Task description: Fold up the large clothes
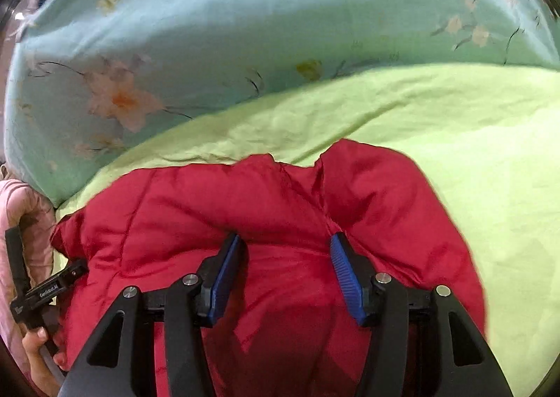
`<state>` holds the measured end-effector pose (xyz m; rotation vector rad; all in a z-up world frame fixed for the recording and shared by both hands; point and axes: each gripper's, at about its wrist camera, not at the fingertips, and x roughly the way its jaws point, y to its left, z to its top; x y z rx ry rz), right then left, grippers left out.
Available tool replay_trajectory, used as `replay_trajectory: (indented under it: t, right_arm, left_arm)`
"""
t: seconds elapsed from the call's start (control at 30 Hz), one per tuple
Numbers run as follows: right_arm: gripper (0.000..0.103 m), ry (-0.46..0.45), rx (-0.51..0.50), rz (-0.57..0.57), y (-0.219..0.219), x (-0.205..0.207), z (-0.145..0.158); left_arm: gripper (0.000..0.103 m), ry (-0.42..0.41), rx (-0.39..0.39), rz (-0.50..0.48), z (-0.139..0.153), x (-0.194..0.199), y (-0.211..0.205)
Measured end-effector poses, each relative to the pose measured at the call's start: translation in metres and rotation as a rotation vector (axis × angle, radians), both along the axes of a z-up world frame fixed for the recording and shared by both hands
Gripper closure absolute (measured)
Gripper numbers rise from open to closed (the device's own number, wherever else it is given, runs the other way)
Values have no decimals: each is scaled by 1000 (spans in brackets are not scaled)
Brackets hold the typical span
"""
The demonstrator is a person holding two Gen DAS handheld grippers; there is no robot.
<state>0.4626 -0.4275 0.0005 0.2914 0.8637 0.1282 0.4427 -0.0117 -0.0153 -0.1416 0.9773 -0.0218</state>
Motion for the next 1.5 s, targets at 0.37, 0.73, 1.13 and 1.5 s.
replay_trajectory:
  t: [0.37, 0.73, 1.13, 1.5]
  right_arm:
    - [30, -74, -16, -30, -46, -104, 37]
    - [23, -34, 18, -38, -67, -151, 18]
    - [18, -22, 71, -23, -77, -171, 10]
    - [11, 55, 189, -16, -93, -157, -13]
  left_arm:
    - [7, -110, -91, -49, 45, -109, 24]
    - [7, -74, -191, 33, 26, -149, 71]
    - [7, -31, -292, -26, 8, -159, 71]
    - [5, 48, -483, -10, -25, -141, 80]
